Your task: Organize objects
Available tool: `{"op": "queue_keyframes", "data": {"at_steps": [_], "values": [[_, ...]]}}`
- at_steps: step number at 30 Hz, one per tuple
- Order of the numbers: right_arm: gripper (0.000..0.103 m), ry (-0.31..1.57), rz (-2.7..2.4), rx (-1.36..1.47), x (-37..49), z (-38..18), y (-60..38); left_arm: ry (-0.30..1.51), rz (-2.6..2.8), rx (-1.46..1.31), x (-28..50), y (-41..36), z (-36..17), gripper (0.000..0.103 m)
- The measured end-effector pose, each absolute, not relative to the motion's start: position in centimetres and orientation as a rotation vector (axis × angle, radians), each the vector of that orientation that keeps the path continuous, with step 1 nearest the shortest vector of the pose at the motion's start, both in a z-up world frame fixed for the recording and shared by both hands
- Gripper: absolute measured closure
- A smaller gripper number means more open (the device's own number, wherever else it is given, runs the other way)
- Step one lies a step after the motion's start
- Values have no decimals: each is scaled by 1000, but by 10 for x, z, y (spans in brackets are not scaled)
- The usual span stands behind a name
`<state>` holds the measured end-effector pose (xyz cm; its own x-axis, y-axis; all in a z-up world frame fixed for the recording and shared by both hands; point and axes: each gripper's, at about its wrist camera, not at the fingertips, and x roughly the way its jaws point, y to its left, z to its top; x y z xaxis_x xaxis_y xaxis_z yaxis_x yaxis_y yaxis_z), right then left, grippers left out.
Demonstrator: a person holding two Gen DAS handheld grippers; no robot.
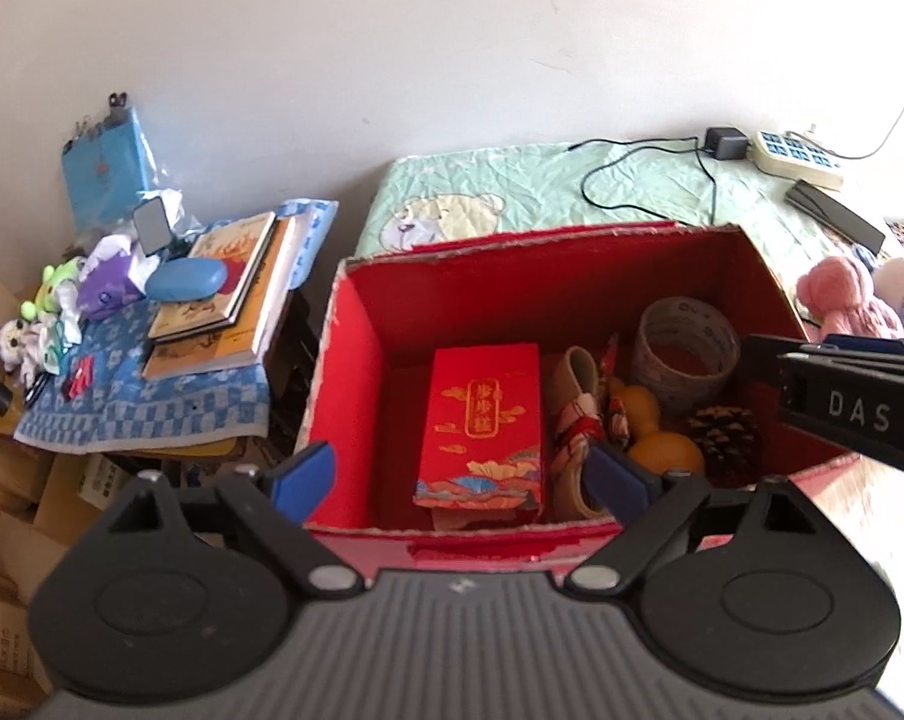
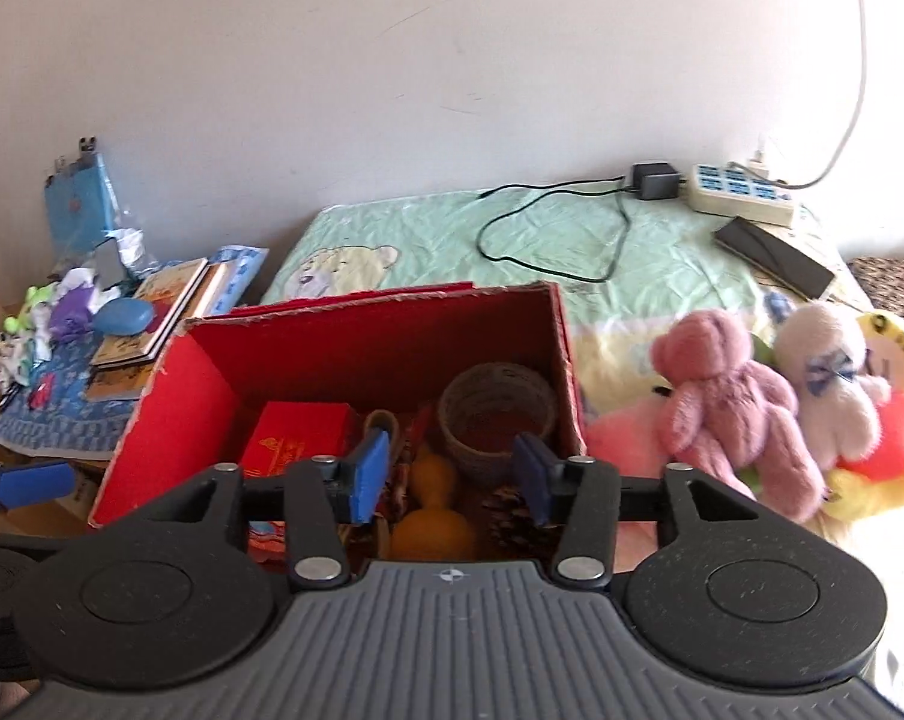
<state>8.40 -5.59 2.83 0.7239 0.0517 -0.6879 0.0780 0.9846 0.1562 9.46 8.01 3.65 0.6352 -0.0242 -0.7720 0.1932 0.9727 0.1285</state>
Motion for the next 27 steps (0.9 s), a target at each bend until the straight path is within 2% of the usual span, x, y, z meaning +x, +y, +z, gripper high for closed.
{"op": "queue_keyframes", "data": {"at_steps": [12,16,27], "values": [[50,774,-118,178,47,25,-40,895,-168,205,73,93,28,8],[45,780,-154,181,36,25,-42,913,-175,199,68,95,25,3],[43,849,-111,197,23,14,-43,961,-136,223,50,91,16,2]]}}
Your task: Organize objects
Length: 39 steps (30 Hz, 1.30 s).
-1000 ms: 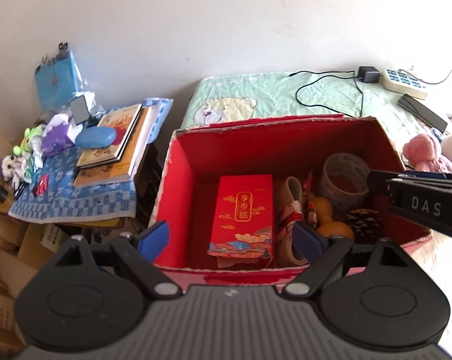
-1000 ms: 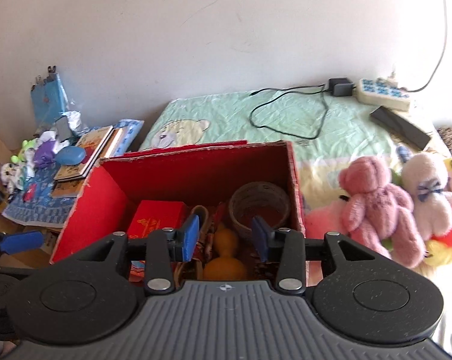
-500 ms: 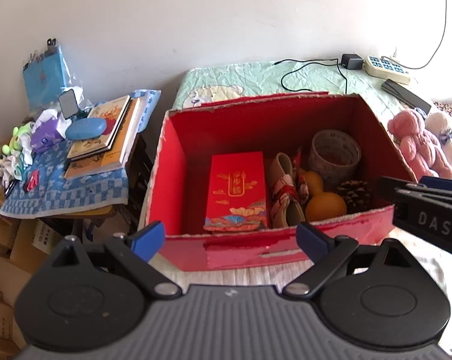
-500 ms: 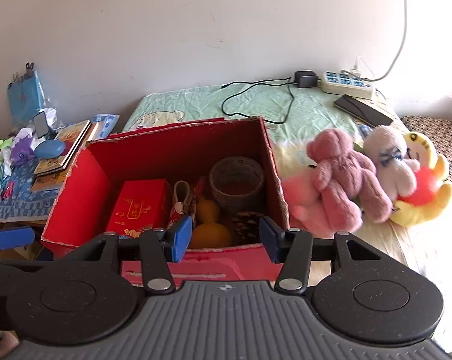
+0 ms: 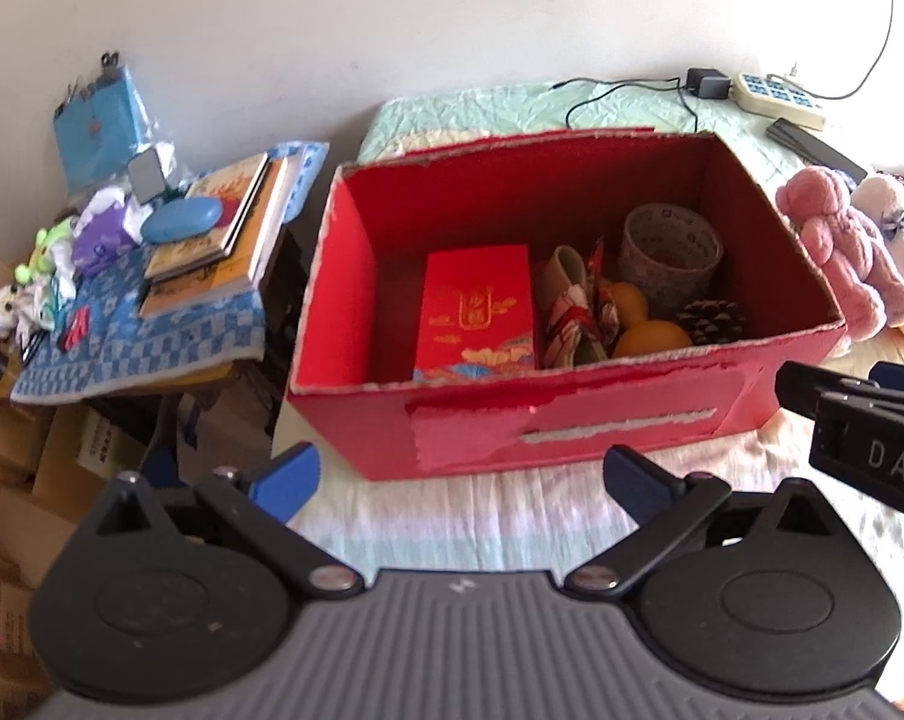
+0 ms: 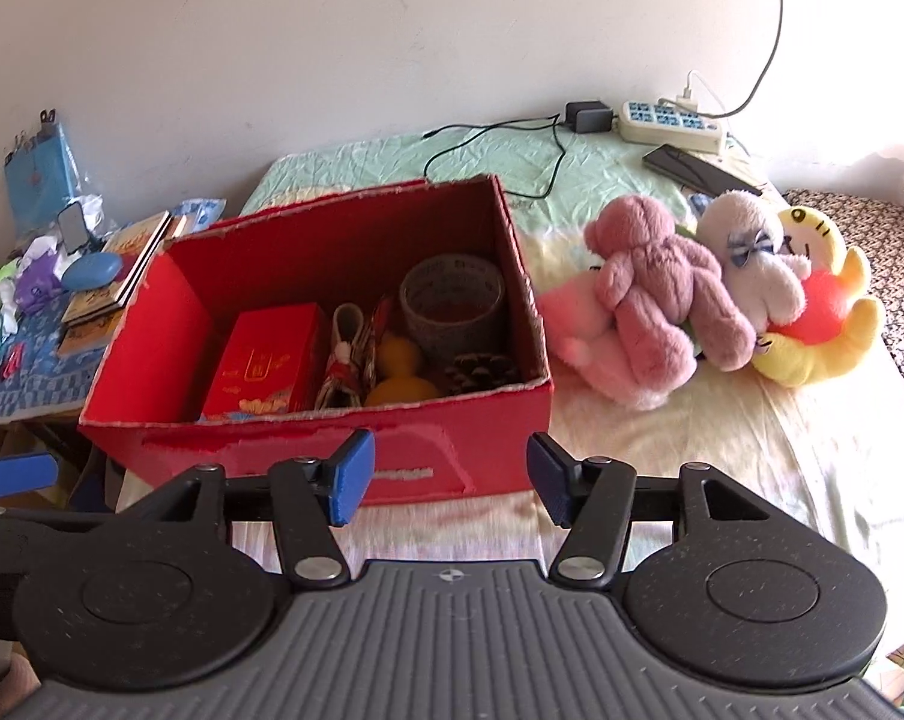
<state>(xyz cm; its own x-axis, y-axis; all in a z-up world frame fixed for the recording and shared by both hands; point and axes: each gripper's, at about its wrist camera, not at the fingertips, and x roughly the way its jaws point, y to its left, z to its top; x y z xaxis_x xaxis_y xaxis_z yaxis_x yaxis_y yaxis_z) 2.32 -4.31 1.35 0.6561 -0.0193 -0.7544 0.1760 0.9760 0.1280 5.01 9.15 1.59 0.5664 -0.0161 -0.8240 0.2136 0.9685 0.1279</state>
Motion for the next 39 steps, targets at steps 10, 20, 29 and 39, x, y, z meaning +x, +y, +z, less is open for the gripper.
{"op": "queue_keyframes", "data": {"at_steps": [10,20,29,39], "values": [[40,942,-69,195,18,1,-54,1114,-149,185,46,77,-10,2],[39,978,-150,258,12,-9,-66,1158,-198,218,42,67,-16,2],[35,990,-231,293,8,-10,-67,1180,-271,235,47,67,-15,2],[35,907,-250,284,12,19,-61,1062,-286,256,56,72,19,2]]}}
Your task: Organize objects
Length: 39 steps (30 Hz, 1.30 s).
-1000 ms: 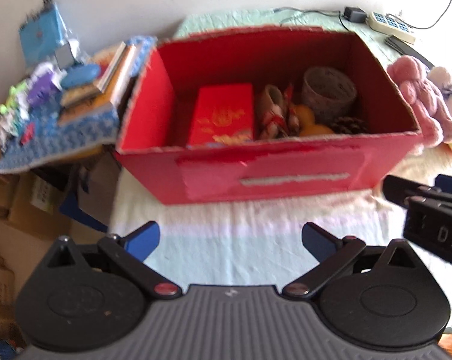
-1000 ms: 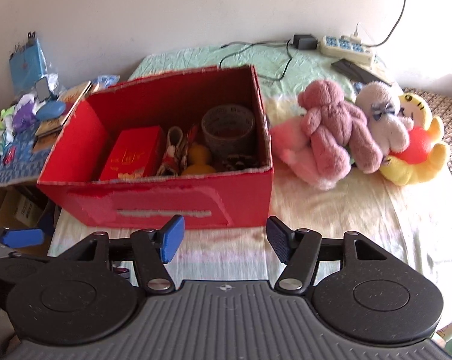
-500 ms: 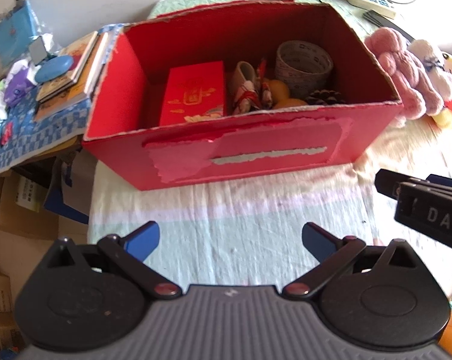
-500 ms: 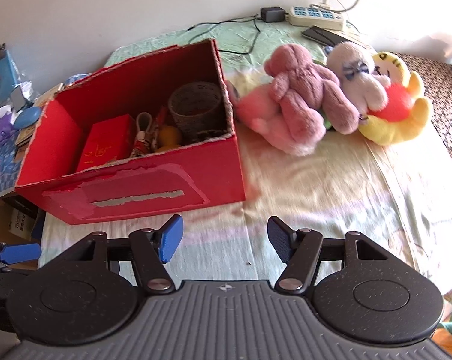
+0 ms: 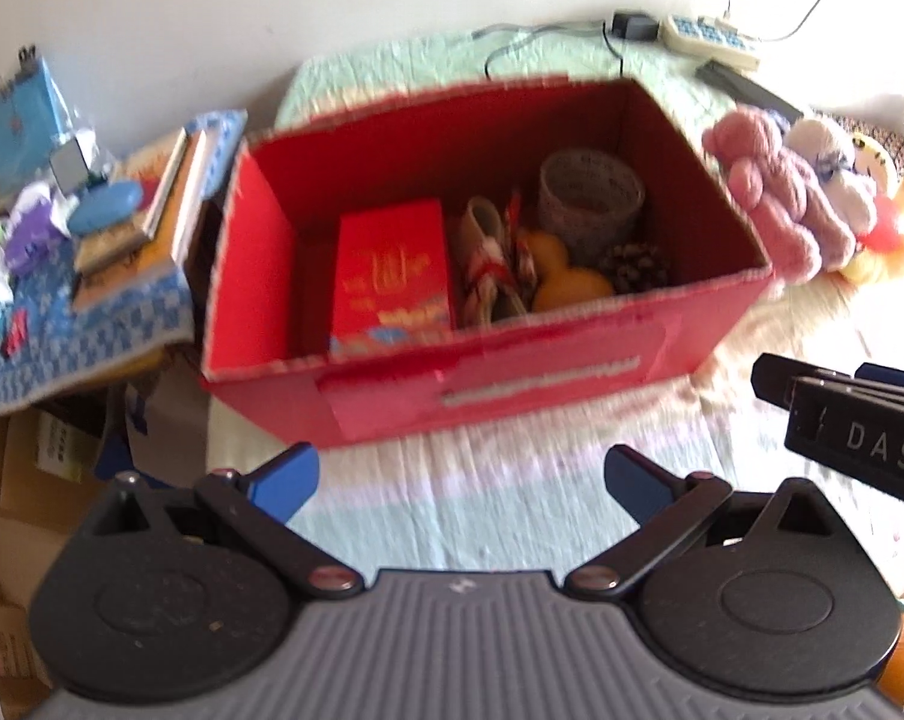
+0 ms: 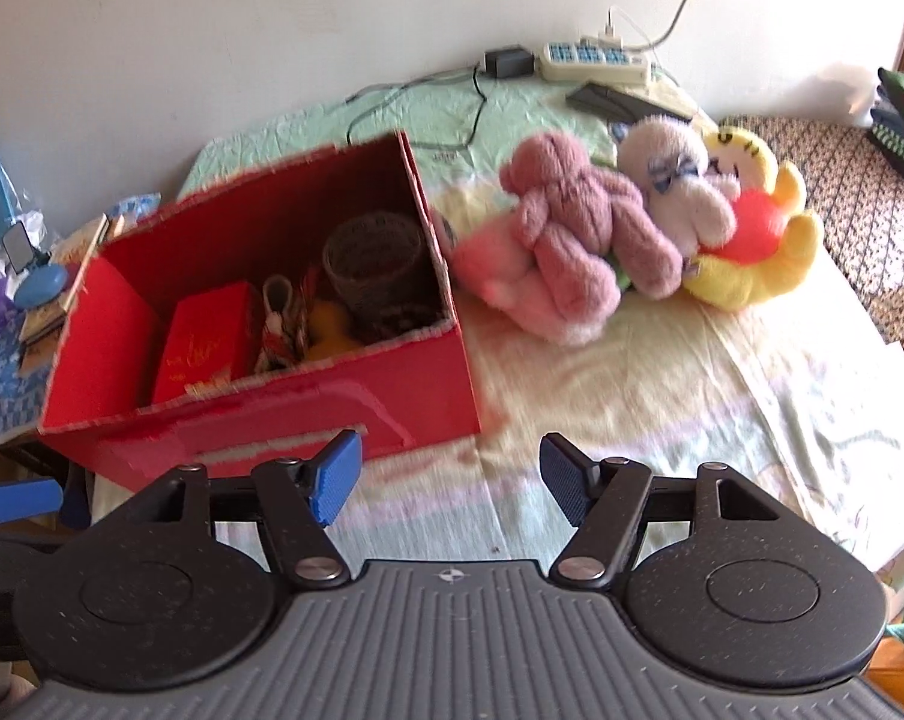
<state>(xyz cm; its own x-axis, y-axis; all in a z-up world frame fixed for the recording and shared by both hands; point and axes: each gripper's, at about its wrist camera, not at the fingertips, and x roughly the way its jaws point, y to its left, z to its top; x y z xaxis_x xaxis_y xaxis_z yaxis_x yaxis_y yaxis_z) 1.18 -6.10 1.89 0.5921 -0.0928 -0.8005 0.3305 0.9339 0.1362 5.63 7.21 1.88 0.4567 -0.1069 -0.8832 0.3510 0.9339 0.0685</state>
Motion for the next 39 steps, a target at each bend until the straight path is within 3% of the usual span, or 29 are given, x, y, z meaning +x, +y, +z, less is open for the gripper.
{"op": "queue_keyframes", "data": {"at_steps": [11,39], "values": [[33,817,-236,265,35,46,-48,934,-219,262,84,78,42,2],[33,832,-128,180,112,33,-55,889,-76,159,148,84,37,1]]}}
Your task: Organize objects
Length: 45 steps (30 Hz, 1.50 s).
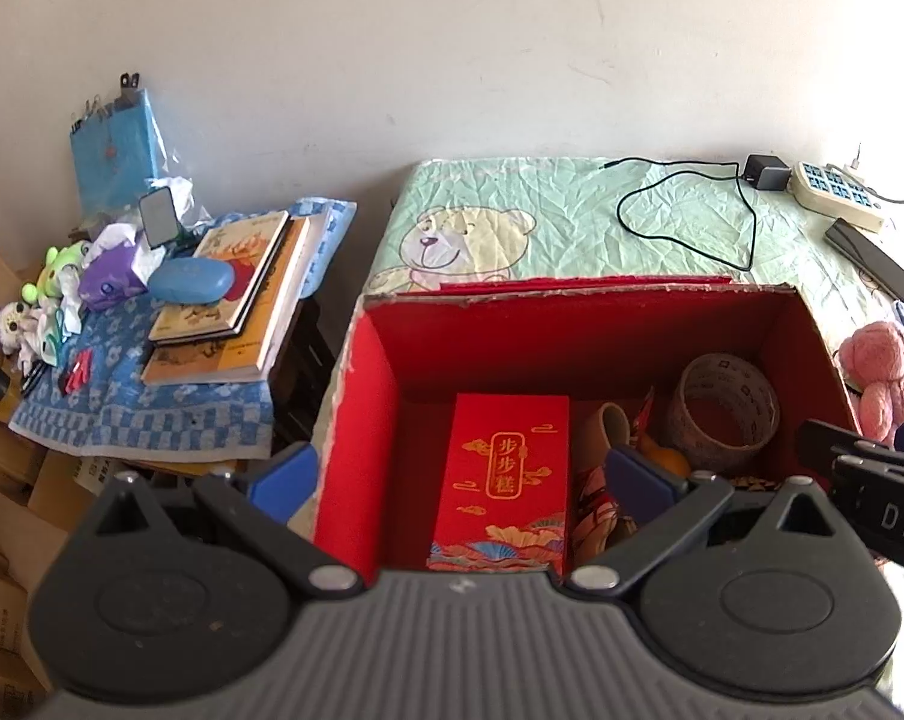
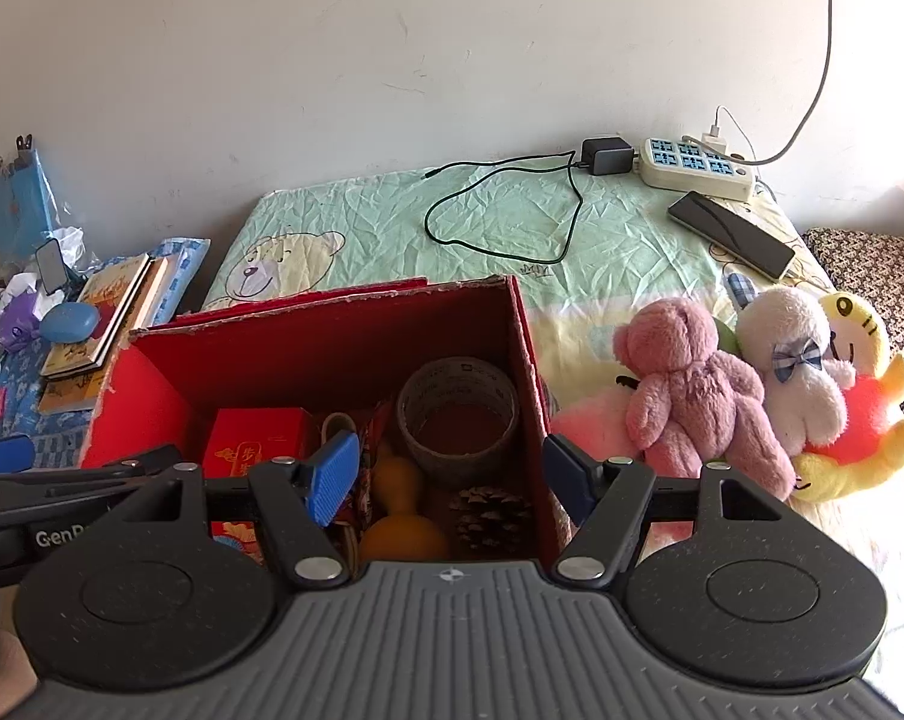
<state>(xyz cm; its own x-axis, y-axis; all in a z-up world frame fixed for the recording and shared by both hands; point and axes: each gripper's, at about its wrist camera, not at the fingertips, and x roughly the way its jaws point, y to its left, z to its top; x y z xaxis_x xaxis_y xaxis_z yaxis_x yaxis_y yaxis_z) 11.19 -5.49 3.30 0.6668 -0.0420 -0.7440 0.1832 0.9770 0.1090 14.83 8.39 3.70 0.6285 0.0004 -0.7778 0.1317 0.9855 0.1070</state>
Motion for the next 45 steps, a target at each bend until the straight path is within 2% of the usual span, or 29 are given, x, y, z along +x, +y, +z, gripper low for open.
{"op": "queue_keyframes", "data": {"at_steps": [45], "values": [[32,831,-163,152,109,20,-52,926,-111,178,142,90,11,1]]}}
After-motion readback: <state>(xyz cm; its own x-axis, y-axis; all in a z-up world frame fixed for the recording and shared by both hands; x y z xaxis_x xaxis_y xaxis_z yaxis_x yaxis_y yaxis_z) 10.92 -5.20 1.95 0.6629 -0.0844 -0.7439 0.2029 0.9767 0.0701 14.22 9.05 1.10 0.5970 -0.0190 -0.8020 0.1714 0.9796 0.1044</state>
